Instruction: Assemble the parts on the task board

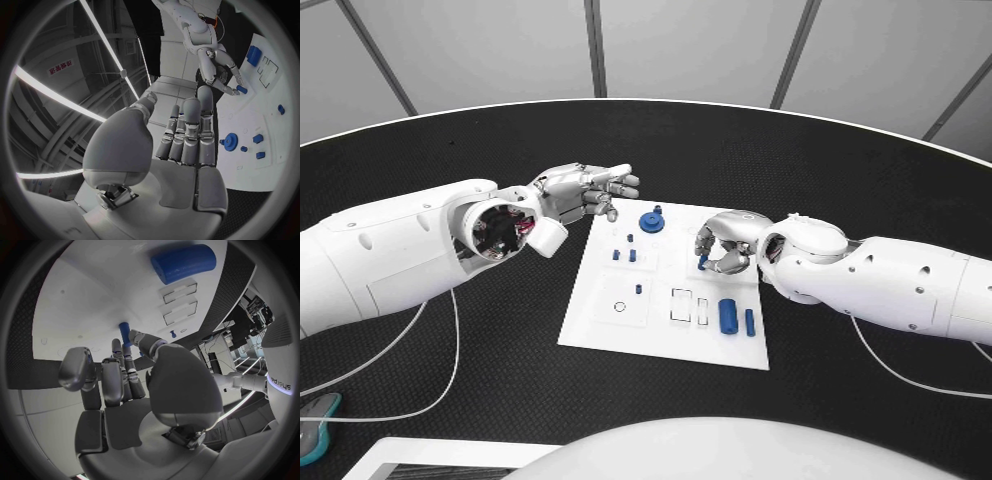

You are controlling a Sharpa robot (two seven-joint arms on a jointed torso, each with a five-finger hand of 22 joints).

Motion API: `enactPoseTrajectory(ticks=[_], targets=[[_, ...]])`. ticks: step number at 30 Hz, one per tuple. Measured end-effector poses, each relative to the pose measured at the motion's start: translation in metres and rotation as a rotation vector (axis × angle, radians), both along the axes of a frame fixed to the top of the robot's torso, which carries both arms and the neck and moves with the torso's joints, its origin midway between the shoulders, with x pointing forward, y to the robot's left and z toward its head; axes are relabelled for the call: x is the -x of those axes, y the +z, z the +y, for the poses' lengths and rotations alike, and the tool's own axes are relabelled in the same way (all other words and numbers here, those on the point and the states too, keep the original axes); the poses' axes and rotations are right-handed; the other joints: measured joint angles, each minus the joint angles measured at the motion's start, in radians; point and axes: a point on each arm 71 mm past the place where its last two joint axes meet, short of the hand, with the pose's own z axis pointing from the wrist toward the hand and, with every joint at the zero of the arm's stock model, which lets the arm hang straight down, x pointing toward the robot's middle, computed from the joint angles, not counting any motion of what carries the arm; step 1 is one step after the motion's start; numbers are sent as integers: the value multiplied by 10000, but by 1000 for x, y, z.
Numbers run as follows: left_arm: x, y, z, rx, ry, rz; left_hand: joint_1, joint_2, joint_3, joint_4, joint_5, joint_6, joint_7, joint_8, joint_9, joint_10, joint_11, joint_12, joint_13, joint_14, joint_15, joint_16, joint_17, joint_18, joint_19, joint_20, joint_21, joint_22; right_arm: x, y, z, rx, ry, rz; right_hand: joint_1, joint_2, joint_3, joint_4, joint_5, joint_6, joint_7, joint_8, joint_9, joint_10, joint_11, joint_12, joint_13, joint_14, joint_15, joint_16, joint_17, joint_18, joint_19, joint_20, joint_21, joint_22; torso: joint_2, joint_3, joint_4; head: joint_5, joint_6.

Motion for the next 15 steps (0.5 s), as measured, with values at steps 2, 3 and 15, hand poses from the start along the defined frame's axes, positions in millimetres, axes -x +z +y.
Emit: enactPoseTrajectory(ticks=[2, 3, 15], targets=[[0, 0, 0, -2, 0, 2, 0, 0, 0, 0, 0, 0, 0, 0, 0, 0, 0, 0, 0, 0, 0, 0, 0, 0, 0, 0, 0, 0, 0, 0, 0, 8, -6, 11, 5, 5, 0, 0, 0, 15, 16, 39, 8, 8, -9, 0, 0, 0, 0, 0, 10, 0, 0, 0, 19, 11, 0, -1, -1, 0, -4], [0, 0, 0, -3, 1, 3, 0, 0, 0, 0, 0, 0, 0, 0, 0, 0, 0, 0, 0, 0, 0, 0, 0, 0, 0, 0, 0, 0, 0, 0, 0, 11, -5, 17, 5, 5, 18, -18, 0, 36, -6, 39, 8, 9, -8, 34, 0, 0, 0, 0, 10, 0, 0, 0, 19, 11, 0, -1, -1, 0, -9], [0, 0, 0, -10, -2, 9, 0, 0, 0, 0, 0, 0, 0, 0, 0, 0, 0, 0, 8, 0, 0, 0, -9, 0, 0, 0, -38, 1, 1, -2, 2, 43, 73, 106, 84, 85, 28, -29, 0, 250, -42, 126, 67, 348, -70, 211, 23, -27, -45, 31, 50, 1, 69, -69, 98, 75, -13, -13, -1, -22, -42]])
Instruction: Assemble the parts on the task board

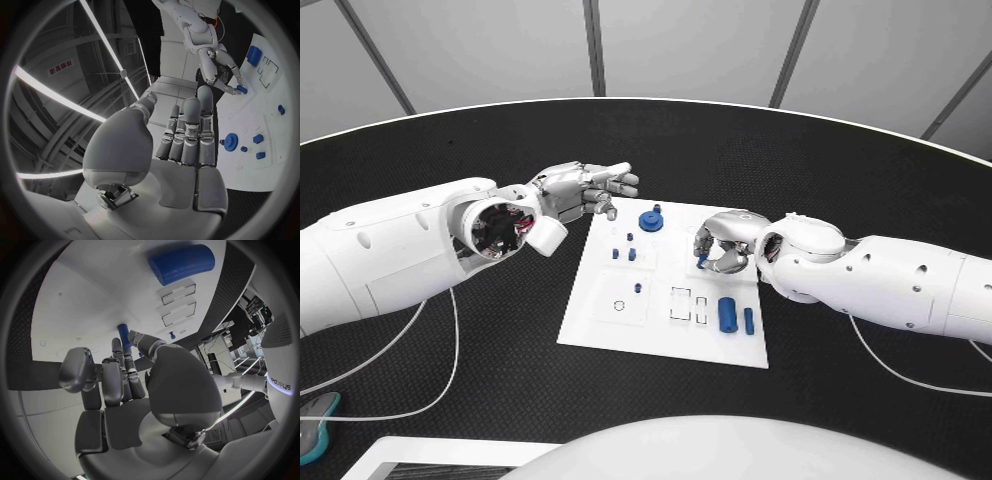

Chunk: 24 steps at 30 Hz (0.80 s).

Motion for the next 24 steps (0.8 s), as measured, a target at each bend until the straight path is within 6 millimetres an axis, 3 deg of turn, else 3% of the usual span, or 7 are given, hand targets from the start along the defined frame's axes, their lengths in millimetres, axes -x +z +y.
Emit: enactPoseTrajectory(ticks=[7, 24], targets=[[0, 0, 0, -6, 3, 5, 0, 0, 0, 0, 0, 0, 0, 0, 0, 0, 0, 0, 0, 0, 0, 0, 0, 0, 0, 0, 0, 1, 0, -2, 1, 45, 6, 69, 49, 49, 29, -29, 0, 74, -3, 31, 28, 145, -32, 57, 24, 24, -24, 27, 17, 0, 0, 0, 38, 22, 0, -6, 5, 14, -11], [0, 0, 1, -22, 16, 15, 0, 0, -31, 32, 0, 0, 0, 0, 0, 0, 0, 0, -2, 0, 0, 0, 2, 0, 0, 0, 0, -7, 0, -2, 2, -262, -23, -268, 355, 523, 192, -195, -241, 623, -123, 340, 219, 796, -178, 171, 161, 13, -158, 145, 123, -2, 72, -147, 242, 189, 7, 6, -2, 28, -60]])
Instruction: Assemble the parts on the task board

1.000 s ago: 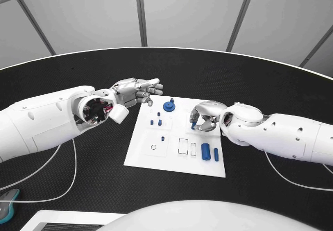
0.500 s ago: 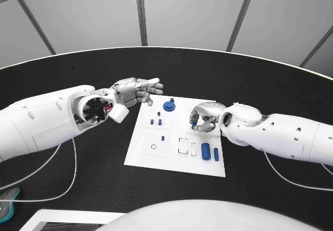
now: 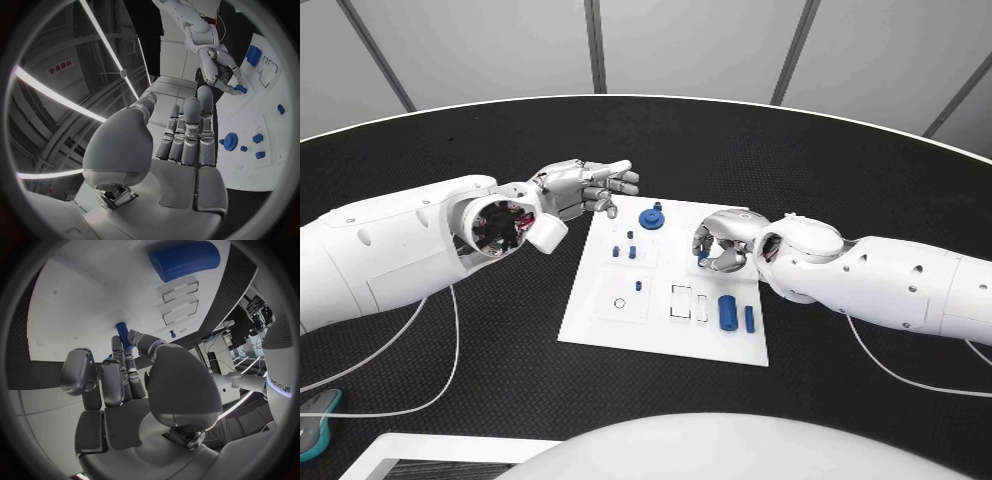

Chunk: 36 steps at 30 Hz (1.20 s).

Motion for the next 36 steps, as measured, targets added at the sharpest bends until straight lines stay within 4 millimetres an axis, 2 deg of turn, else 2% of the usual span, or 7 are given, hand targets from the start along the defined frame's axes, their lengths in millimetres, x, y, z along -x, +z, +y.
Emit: enactPoseTrajectory(ticks=[7, 15, 18, 22, 25, 29, 36], targets=[[0, 0, 0, -7, 9, 2, 0, 0, 0, -1, 0, 0, 0, 0, 0, 0, 0, 0, 0, 0, 0, 0, 1, 0, 0, 0, 0, 1, 3, 5, -4, -305, -87, -350, 86, 108, 56, -60, -49, 68, 36, 94, 84, 88, 15, -19, 53, 25, -24, 22, 58, 0, 0, 0, 67, 59, -8, 2, -4, -6, -2], [-1, 0, 2, -19, 56, -9, 0, 0, 1, -1, 0, 0, 0, 0, 0, -36, 36, 0, -1, 0, 0, 36, 1, 0, 0, 0, 0, 2, 16, 14, -9, -602, -107, -509, 107, 128, 55, -85, -54, 104, -1, 97, 118, 89, 15, 16, 83, 32, -32, 59, 73, 0, -37, -36, 115, 92, -20, 0, -15, -18, 15], [-2, 0, 2, -23, 73, -13, 0, 0, 1, -1, 0, 0, 0, 0, 0, -36, 36, 0, -1, 0, 0, 36, 1, 0, 0, 0, 0, 2, 22, 19, -10, -748, -59, -565, 108, 128, 55, -85, -35, 105, -2, 96, 120, 89, 15, 16, 83, 32, -32, 59, 72, 0, -37, -35, 126, 96, -20, 1, -14, -12, 32], [-2, 0, 2, -25, 92, -22, 0, 0, 2, -2, 0, 0, 0, 0, 0, -36, 36, 0, -1, 0, 0, 36, 1, 0, 0, 0, 0, 3, 31, 35, -6, -1049, 138, -777, 108, 128, 55, -85, -34, 105, -1, 93, 137, 90, 14, 16, 83, 32, -32, 59, 83, 0, -37, -35, 126, 109, -27, -17, -15, -2, 50], [-3, -1, 2, -15, 79, -32, 0, 0, 2, -2, 0, 0, 0, 0, 0, -36, 36, 0, -1, 0, 0, 36, 2, 0, 0, 0, 0, 3, 40, 49, 5, -1362, 483, -957, 108, 127, 54, -86, -34, 104, -2, 93, 145, 126, 48, 15, 83, 27, -37, 59, 83, 0, -37, -35, 125, 119, -36, -29, -19, 13, 70], [-5, -1, 0, -1, 44, -48, 45, 45, -39, 39, 0, 0, 0, 0, 0, -36, 36, 0, 8, 0, 0, 36, 2, 0, 0, 0, 0, 3, 53, 63, 35, -1850, 1305, -1058, 108, 127, 53, -86, -34, 104, 0, 134, 146, 132, 42, 15, 83, -3, -67, 59, 83, -1, -37, -35, 125, 119, -48, -42, -12, 82, 98], [-10, -2, -1, 6, 94, -106, 45, 45, -39, 39, 0, 0, 0, 0, 0, -36, 36, 0, 8, 0, 0, 36, -7, -1, 0, 0, 0, -5, 57, 60, 79, -2137, 2379, -878, 106, 124, 68, -125, -35, 128, 25, 149, 161, 137, 37, 12, 83, -3, -67, 59, 70, 0, -37, -35, 125, 76, -57, -58, 10, 310, 128]])
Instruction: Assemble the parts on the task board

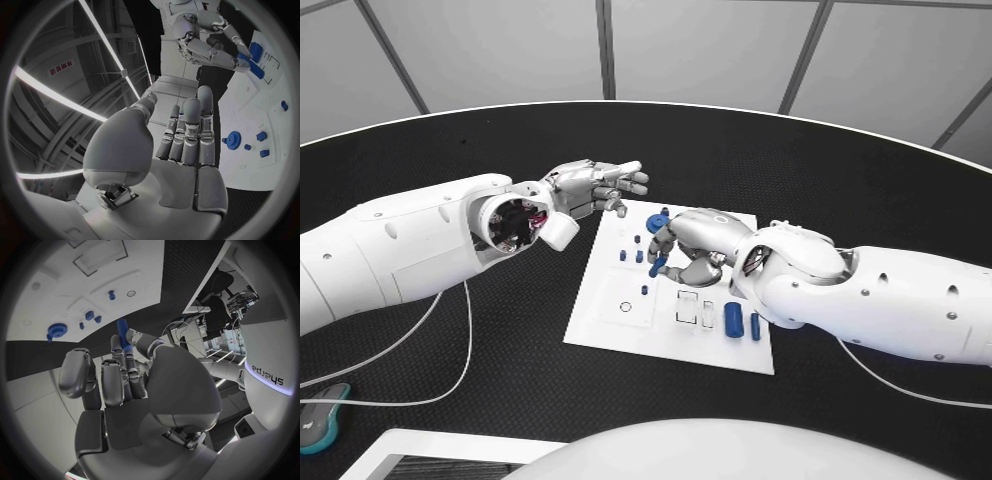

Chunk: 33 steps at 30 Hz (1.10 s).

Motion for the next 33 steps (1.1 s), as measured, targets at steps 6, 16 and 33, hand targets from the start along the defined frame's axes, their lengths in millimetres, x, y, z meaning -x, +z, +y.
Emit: enactPoseTrajectory(ticks=[6, 16, 33], targets=[[-3, 0, 5, -48, 174, -34, 0, 0, 0, 0, 0, 0, 0, 0, 0, 0, 0, 0, 0, 0, 0, 0, 0, 0, 0, 0, 0, 0, 2, -15, 35, 12, 705, 318, -2, -3, 0, 0, -2, 0, 2, 0, 0, 2, -2, -2, 7, 0, 0, 0, -30, 0, 36, -35, 0, -25, 17, -19, 21, 177, -13], [-5, -1, 9, -78, 302, -64, 52, 51, 0, 0, 0, 0, 0, 0, 0, 0, 0, 0, -1, -36, -36, 0, 1, 2, 0, 0, 0, 1, -2, -29, 57, 204, 971, 547, -3, -5, -1, -1, 37, -6, -1, -5, -2, 3, -4, -12, 12, 0, 0, 0, -29, 0, 35, -35, -40, -25, 23, -8, -30, 465, -82], [-6, 0, 12, -97, 403, -91, 52, 51, 0, 0, 0, 0, 0, 0, 0, 0, 0, 0, -2, -36, -36, 0, 2, 1, 0, 0, 0, 3, -9, -54, 60, 668, 766, 1019, -41, -44, 15, -42, 37, -26, 11, -39, 15, 5, -5, -48, 7, 0, 1, 0, -29, -1, 34, -34, -40, -24, 36, 26, -13, 590, -133]])
